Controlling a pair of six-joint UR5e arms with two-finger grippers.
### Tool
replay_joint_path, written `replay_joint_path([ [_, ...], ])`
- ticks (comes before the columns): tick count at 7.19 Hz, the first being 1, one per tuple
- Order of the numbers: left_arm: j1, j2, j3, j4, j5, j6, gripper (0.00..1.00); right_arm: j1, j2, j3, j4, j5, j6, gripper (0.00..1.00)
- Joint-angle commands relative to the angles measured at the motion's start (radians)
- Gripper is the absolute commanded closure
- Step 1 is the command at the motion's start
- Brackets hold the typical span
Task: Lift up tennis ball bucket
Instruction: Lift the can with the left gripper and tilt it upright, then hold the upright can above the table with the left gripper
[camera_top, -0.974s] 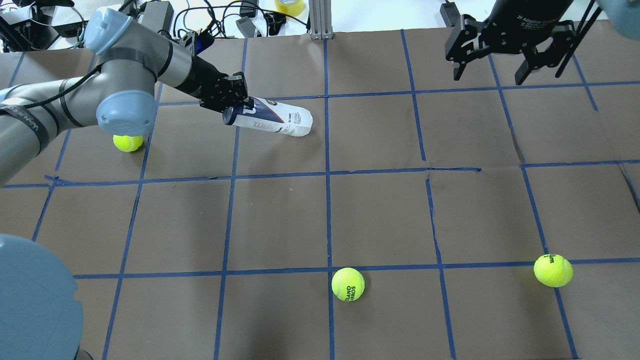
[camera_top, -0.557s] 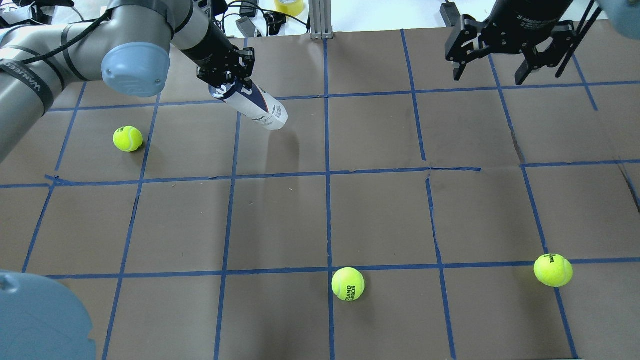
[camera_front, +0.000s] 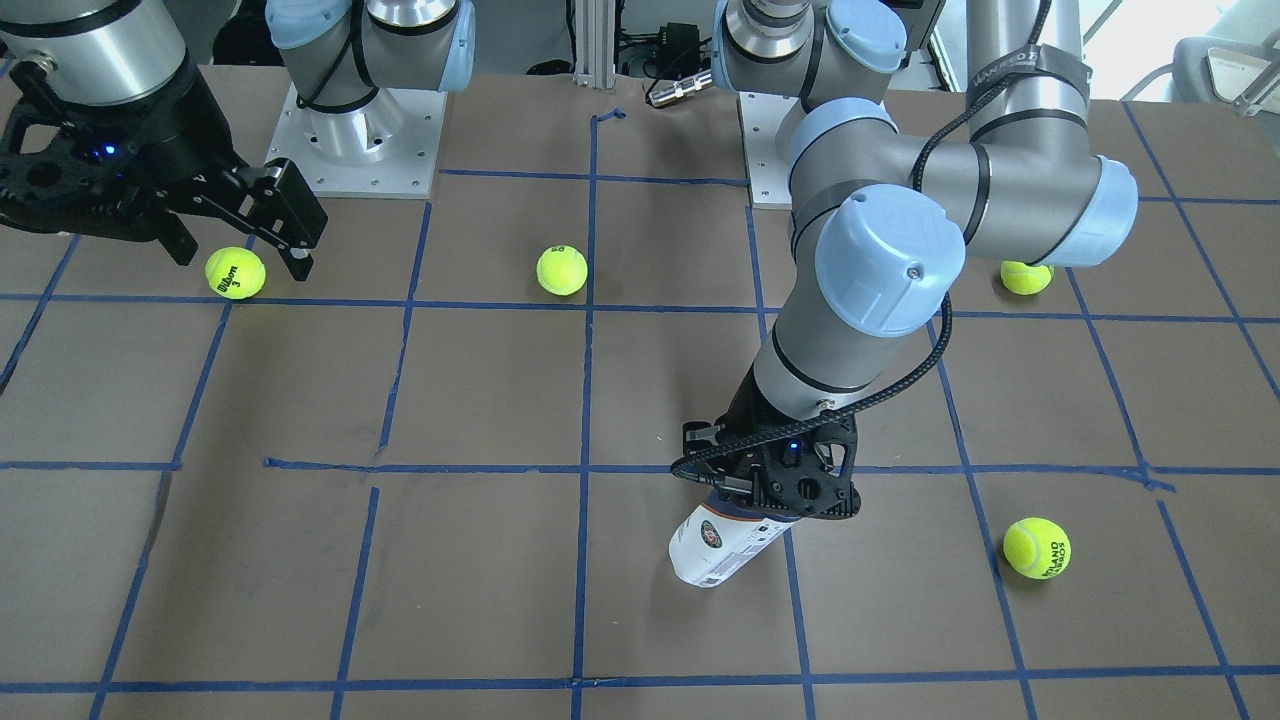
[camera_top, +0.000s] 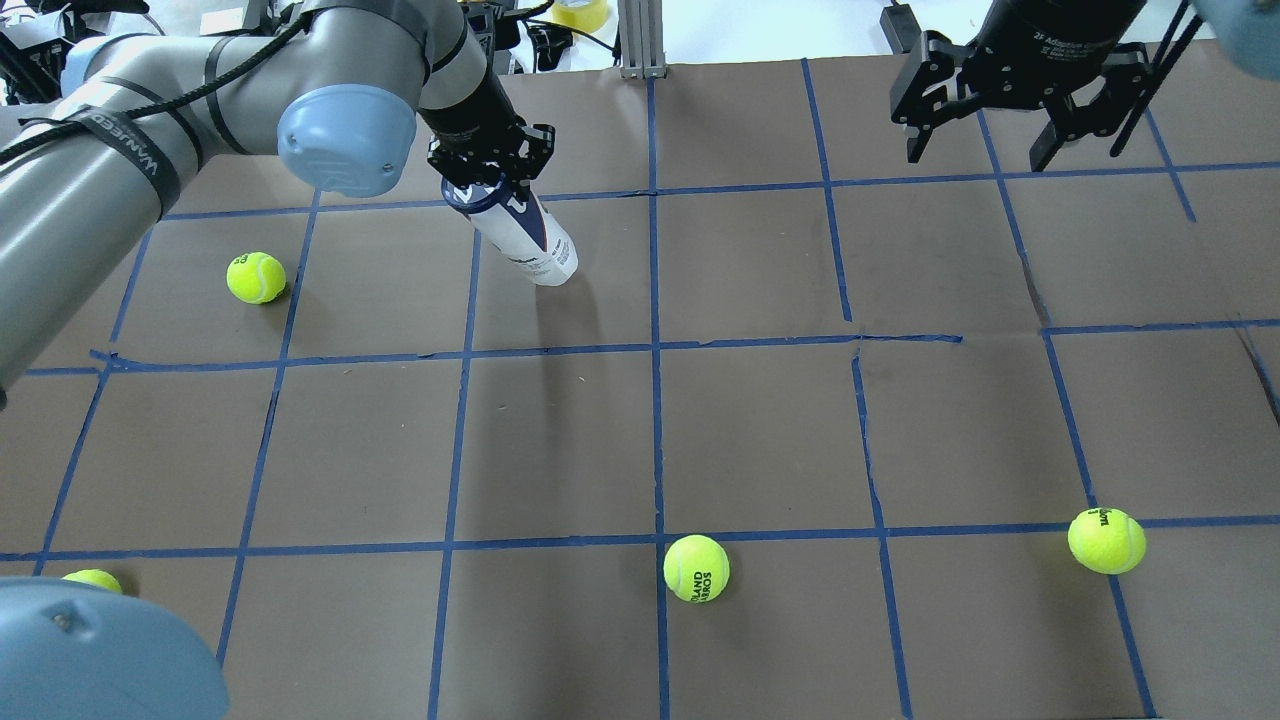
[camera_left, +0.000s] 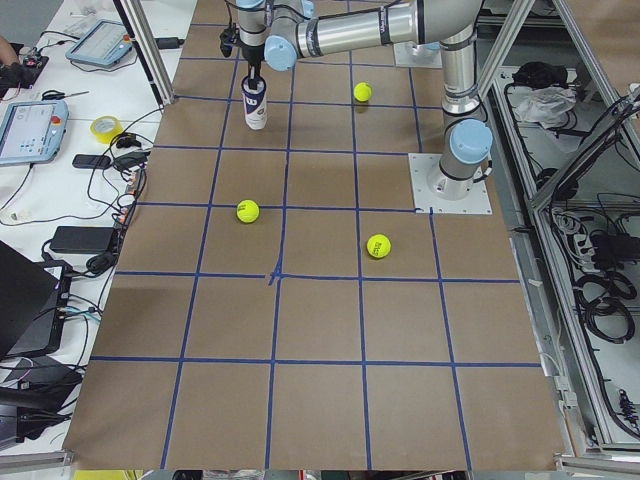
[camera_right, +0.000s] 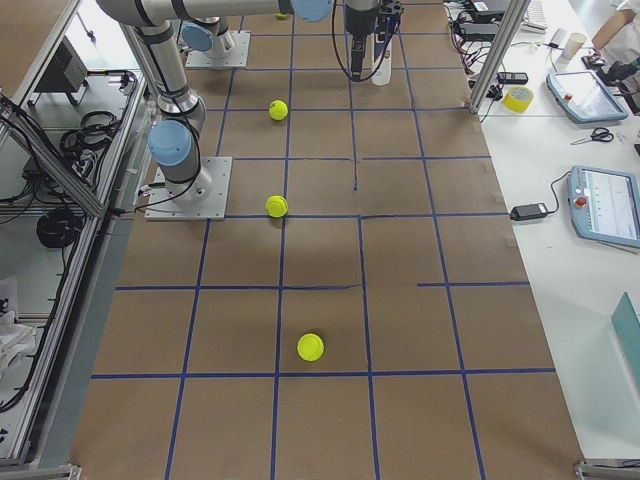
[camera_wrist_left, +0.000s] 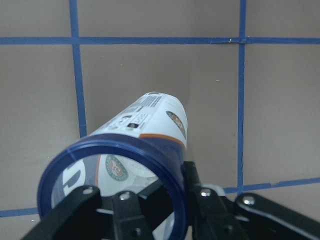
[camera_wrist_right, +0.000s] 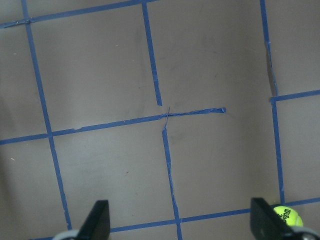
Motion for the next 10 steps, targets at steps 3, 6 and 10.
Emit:
replay_joint_path([
  [3,-0.015,-0.003,0.001,-0.014,0.002,-0.002,0.37,0.000,-0.001,0.000,0.002,0.000,-0.001,0.00],
  [6,-0.023,0.017,0.001,-0.031,-0.036,-0.099,0.00,0.000,-0.001,0.000,0.002,0.000,-0.001,0.00],
  [10,-0.019,0.104,0.038,-0.098,-0.038,-0.108,0.00,0.000,-0.001,0.000,0.002,-0.002,-0.002,0.00],
])
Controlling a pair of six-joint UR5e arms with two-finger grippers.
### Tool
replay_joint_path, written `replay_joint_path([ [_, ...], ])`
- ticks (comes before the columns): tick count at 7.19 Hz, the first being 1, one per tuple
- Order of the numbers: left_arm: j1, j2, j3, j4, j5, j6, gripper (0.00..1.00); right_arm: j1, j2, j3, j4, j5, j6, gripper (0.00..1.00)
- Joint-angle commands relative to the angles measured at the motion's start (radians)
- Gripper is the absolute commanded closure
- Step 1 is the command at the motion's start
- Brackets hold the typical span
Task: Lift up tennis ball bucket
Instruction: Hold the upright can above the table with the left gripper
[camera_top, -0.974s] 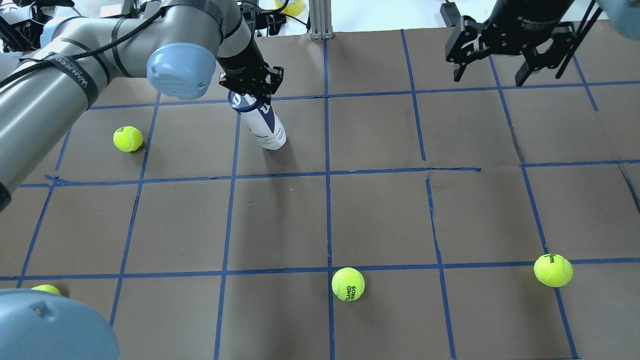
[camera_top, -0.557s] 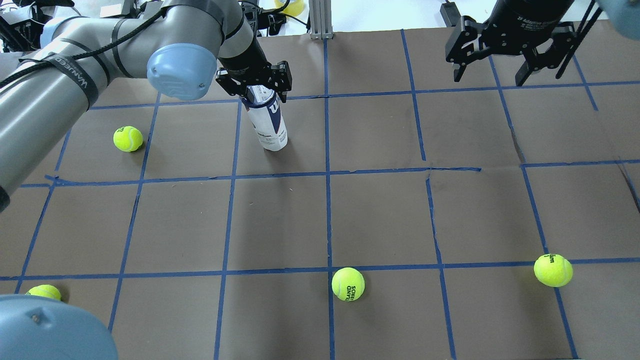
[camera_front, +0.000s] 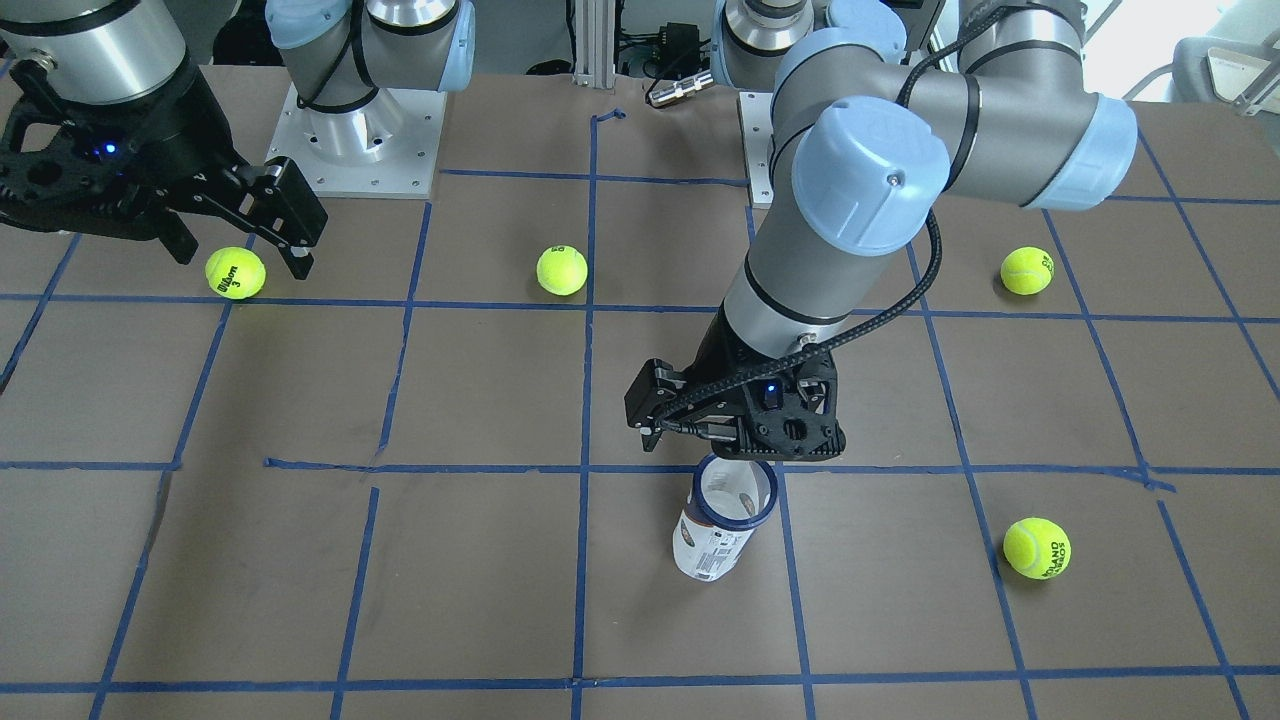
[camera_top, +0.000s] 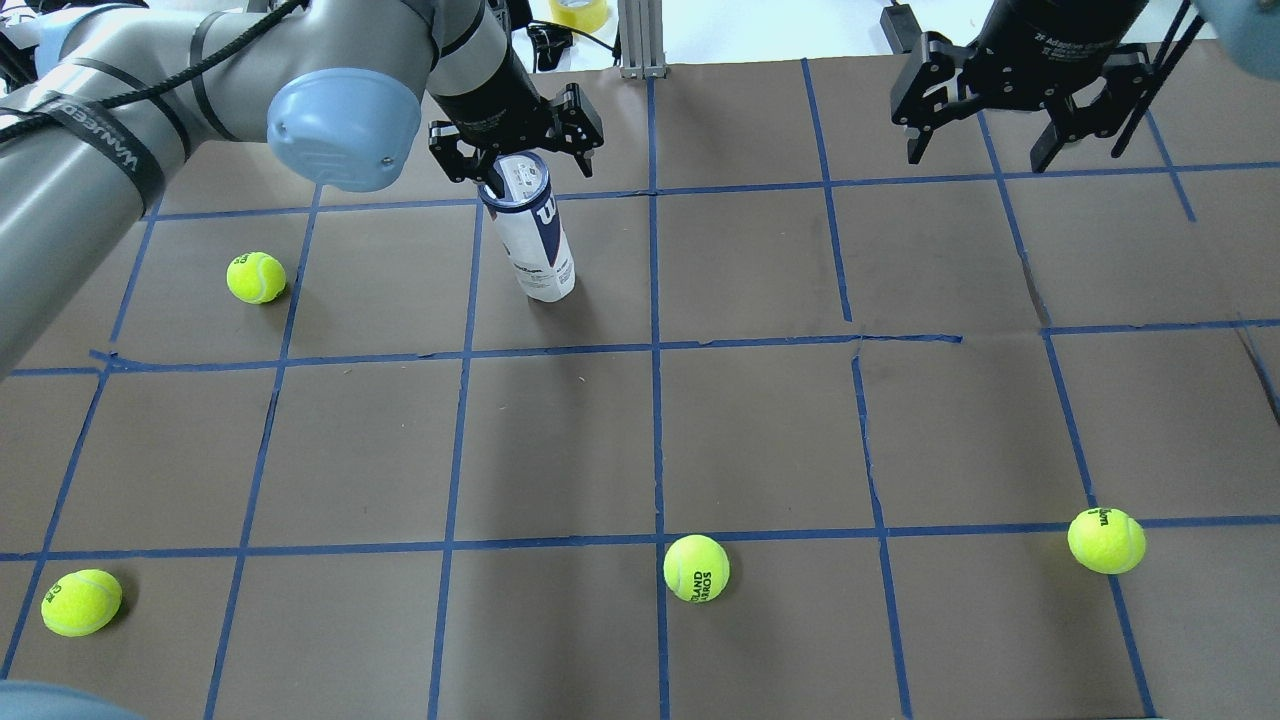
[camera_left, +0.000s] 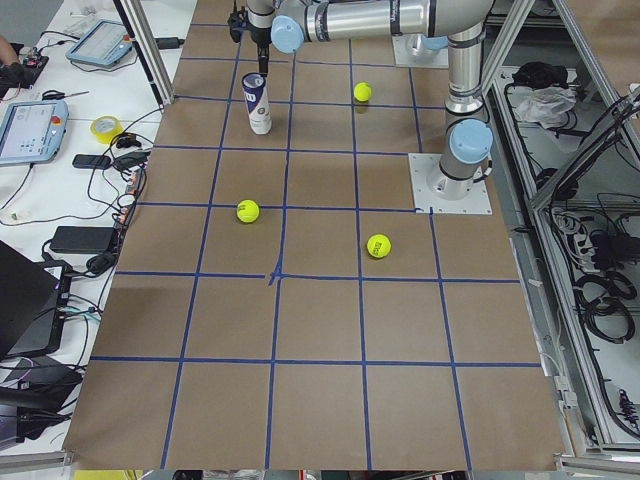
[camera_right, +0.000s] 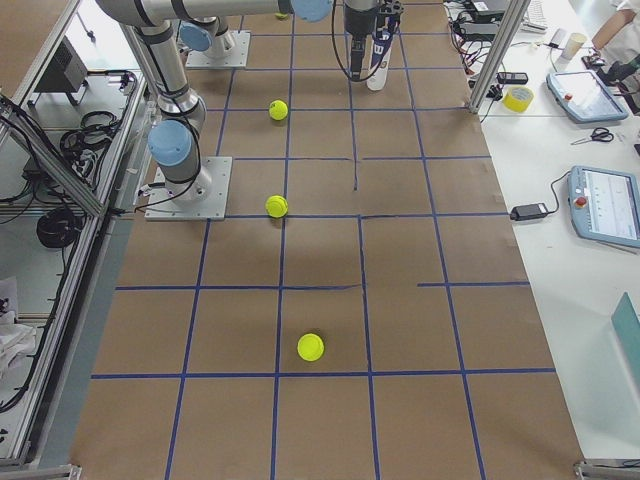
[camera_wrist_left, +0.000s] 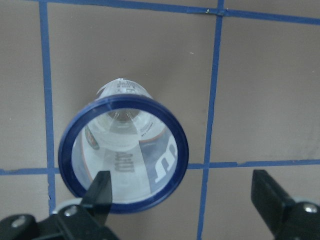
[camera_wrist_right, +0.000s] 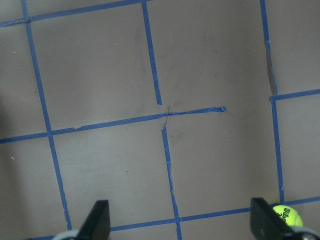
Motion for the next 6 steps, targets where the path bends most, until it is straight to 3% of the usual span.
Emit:
replay_joint_path([
  [1,0.021,0.046,0.084,-0.125,0.083,0.169,0.00,0.000,0.000,0.000,0.001,0.000,0.000,0.00],
  [2,0.046,0.061,0.151,-0.249,0.104,0.188,0.00,0.000,0.000,0.000,0.000,-0.001,0.000,0.00],
  [3,0.095,0.084,0.159,-0.279,0.104,0.217,0.00,0.000,0.000,0.000,0.000,-0.001,0.000,0.00],
  [6,0.257,0.138,0.074,-0.278,0.112,0.264,0.00,0.000,0.002,0.002,0.000,-0.003,0.000,0.00],
])
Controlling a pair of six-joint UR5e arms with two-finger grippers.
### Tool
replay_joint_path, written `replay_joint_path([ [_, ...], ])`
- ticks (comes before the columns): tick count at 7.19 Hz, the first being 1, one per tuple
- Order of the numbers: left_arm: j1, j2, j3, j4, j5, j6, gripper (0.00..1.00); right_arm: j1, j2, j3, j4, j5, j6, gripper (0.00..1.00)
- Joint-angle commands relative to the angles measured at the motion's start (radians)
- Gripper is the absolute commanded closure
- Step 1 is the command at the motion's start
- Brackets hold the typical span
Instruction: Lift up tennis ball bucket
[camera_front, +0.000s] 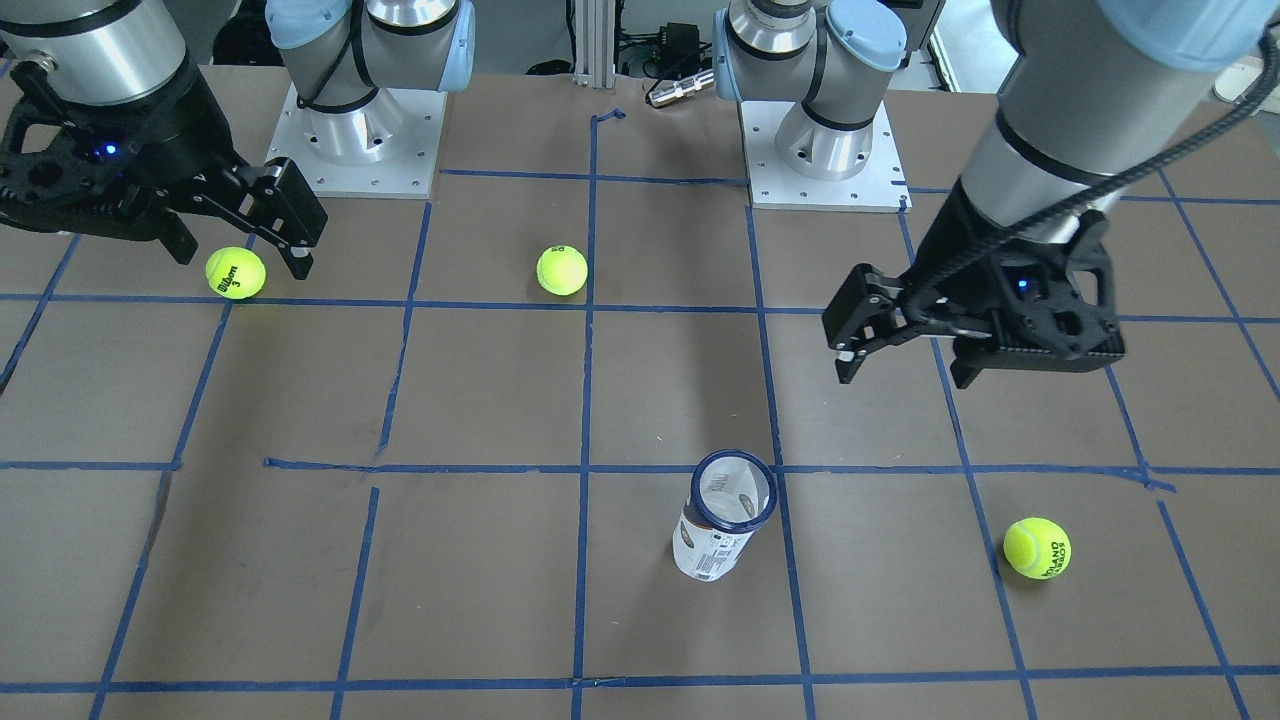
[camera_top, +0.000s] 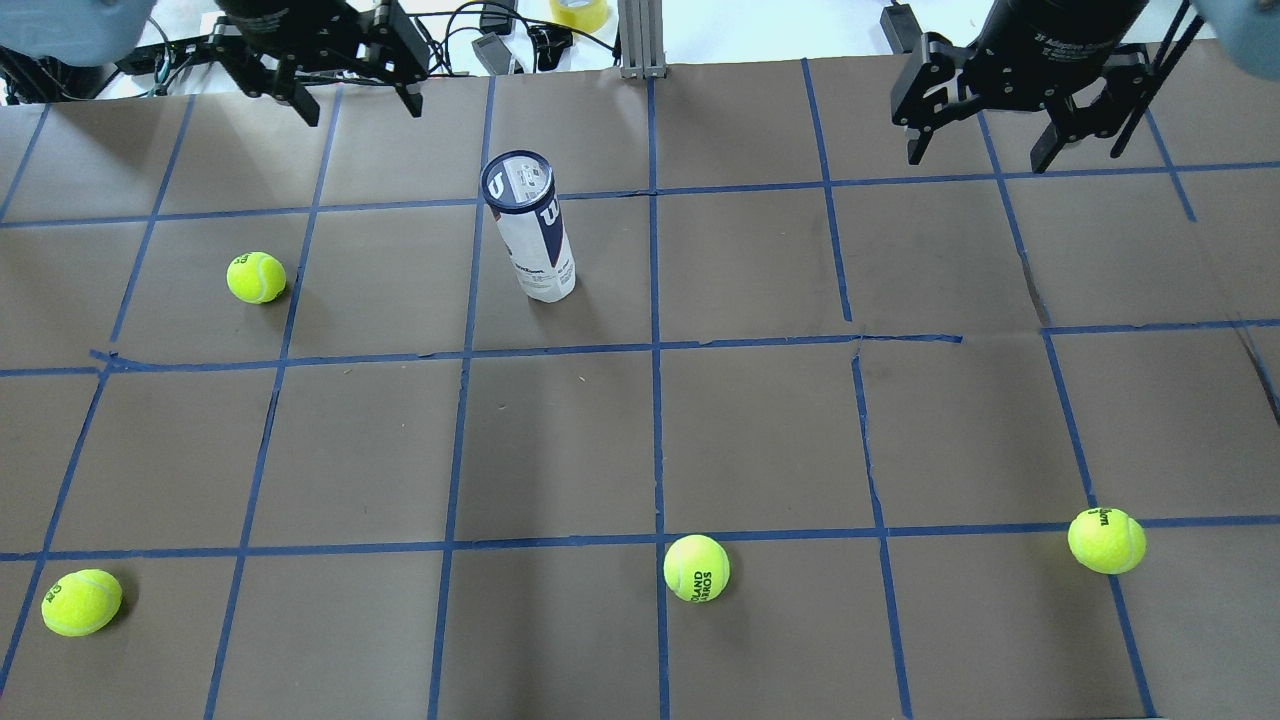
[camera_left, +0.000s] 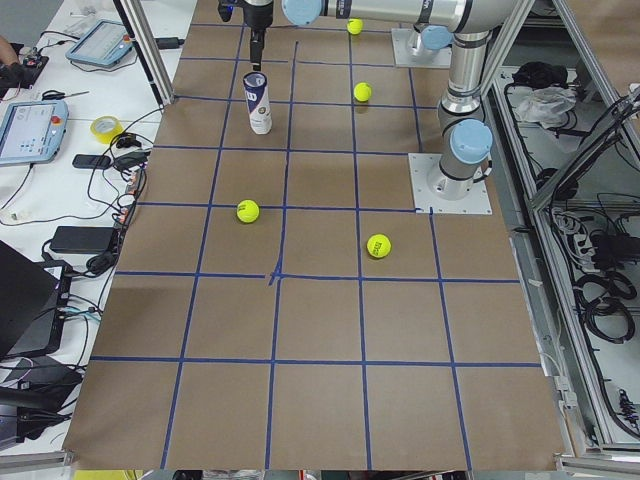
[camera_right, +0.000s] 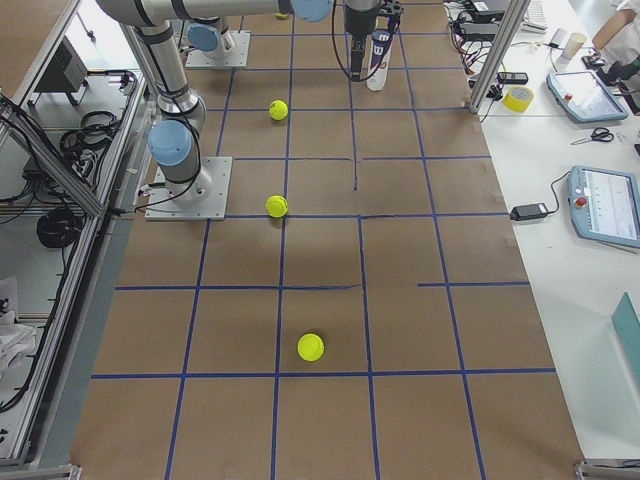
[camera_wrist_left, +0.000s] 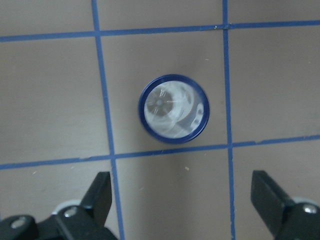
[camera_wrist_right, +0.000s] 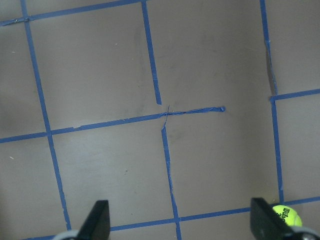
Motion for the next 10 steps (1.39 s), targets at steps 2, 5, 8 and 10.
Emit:
replay_joint_path([
  [2,0.073,0.062,-0.065,-0.010,0.030,0.022,0.00,0.000,0.001,0.001,0.000,0.000,0.001,0.00],
  [5,0.060,0.121,-0.150,-0.009,0.042,0.025,0.00,0.000,-0.002,0.013,-0.002,0.000,0.001,0.00],
  [8,0.060,0.151,-0.186,-0.007,0.041,0.025,0.00,0.000,-0.002,0.013,0.000,0.000,0.001,0.00],
  [10,0.060,0.161,-0.213,-0.007,0.041,0.024,0.00,0.000,-0.002,0.013,0.000,0.000,0.001,0.00],
])
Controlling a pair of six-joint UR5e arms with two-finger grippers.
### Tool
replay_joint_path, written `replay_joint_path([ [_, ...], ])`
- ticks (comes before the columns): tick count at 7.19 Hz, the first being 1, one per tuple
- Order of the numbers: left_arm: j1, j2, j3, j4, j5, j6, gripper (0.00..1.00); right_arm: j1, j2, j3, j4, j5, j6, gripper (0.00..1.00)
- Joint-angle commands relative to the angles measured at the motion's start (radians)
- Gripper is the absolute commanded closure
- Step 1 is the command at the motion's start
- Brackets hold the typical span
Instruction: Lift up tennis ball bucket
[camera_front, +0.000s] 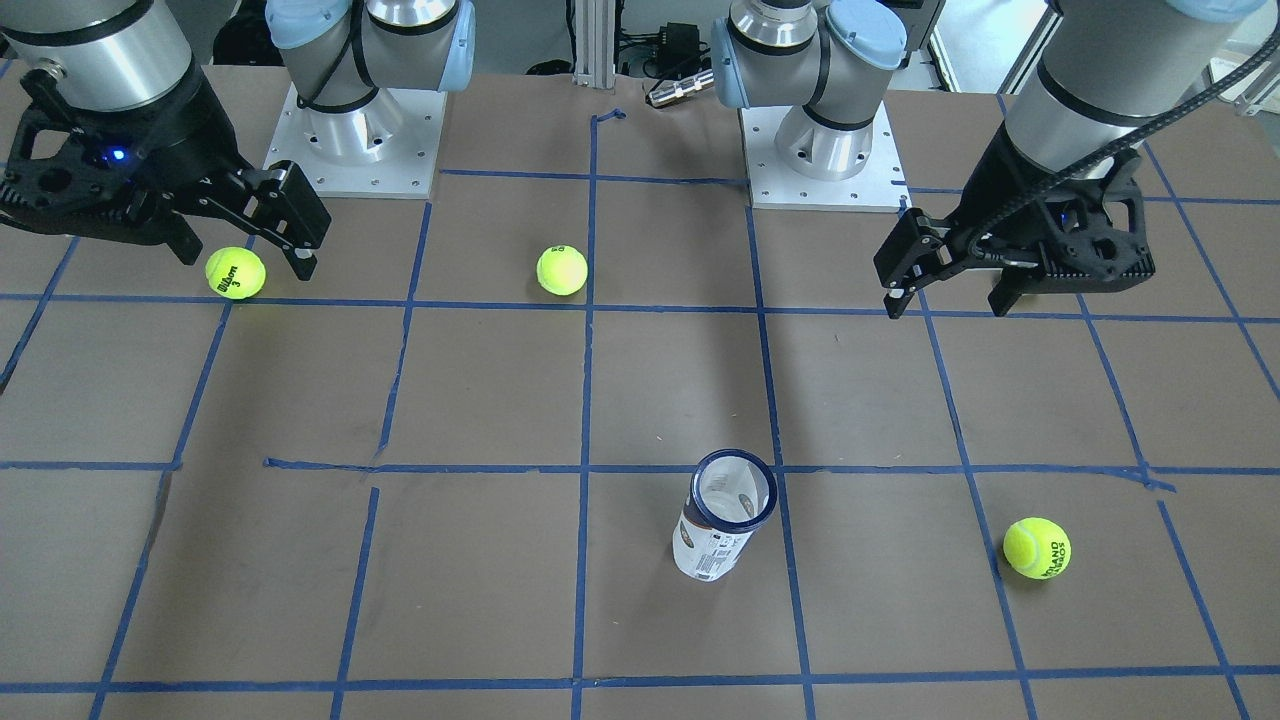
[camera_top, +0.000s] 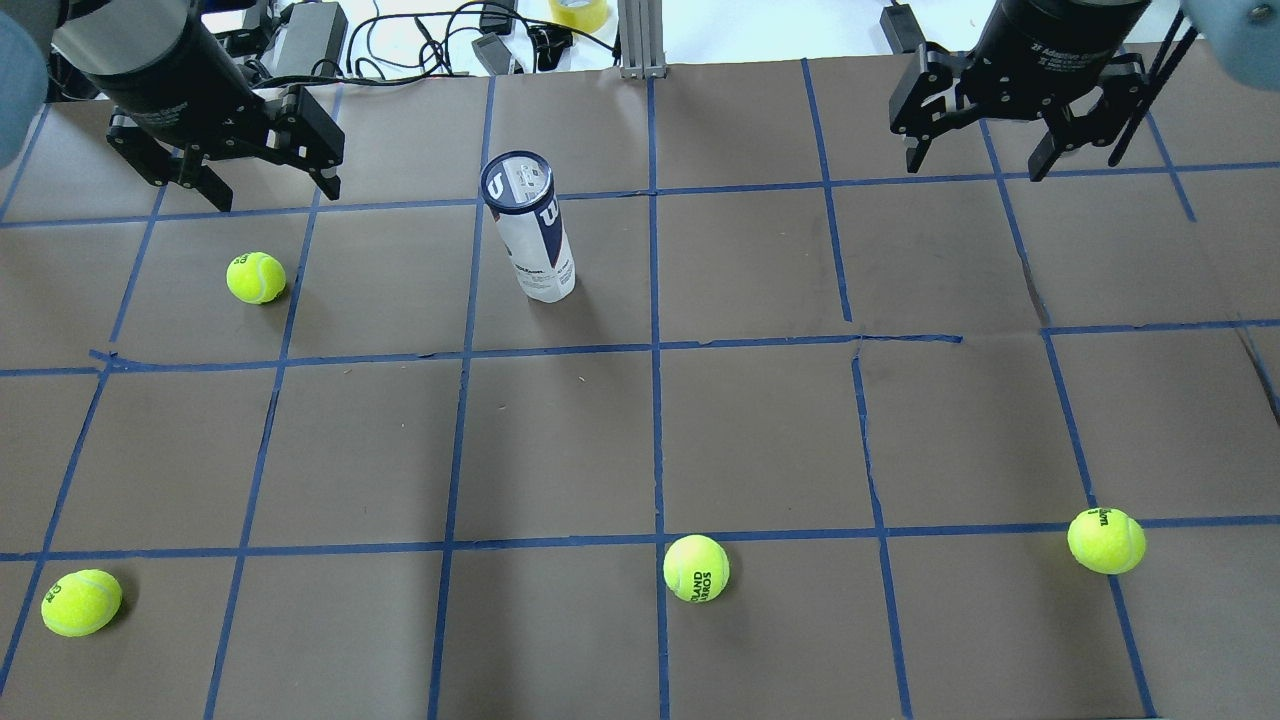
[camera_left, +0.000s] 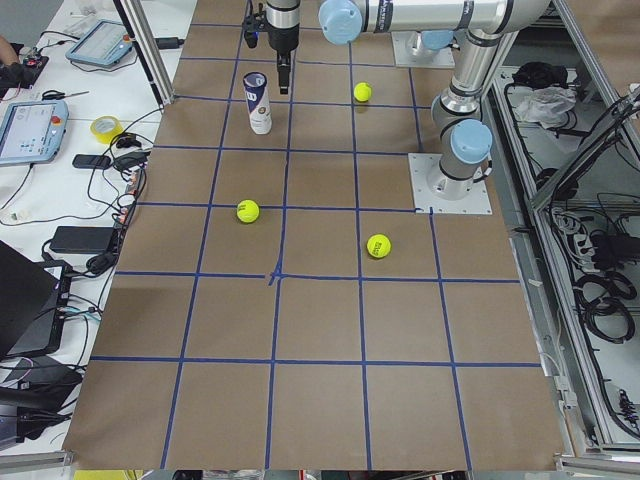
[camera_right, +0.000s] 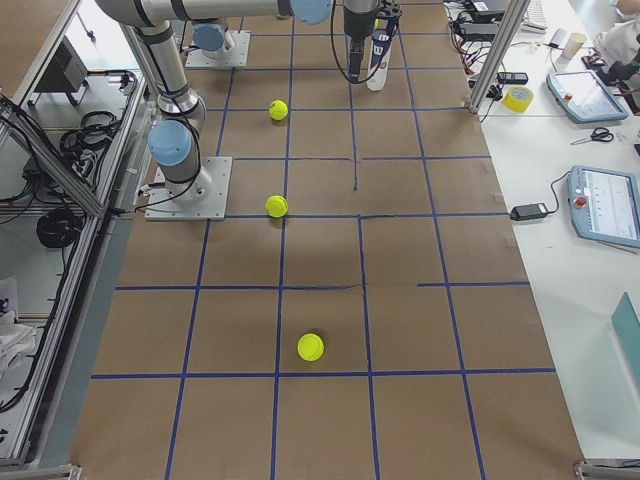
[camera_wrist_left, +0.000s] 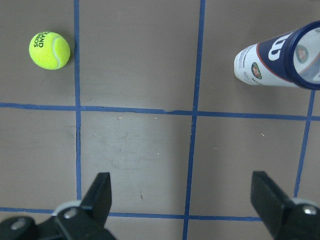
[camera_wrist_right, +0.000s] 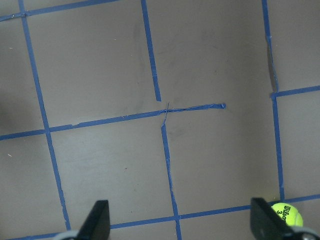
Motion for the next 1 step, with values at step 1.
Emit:
replay_joint_path([
  [1,0.002,0.012,-0.020,0.003,0.003,0.000,0.00,0.005,-0.003,0.000,-0.003,0.005,0.009,0.00],
])
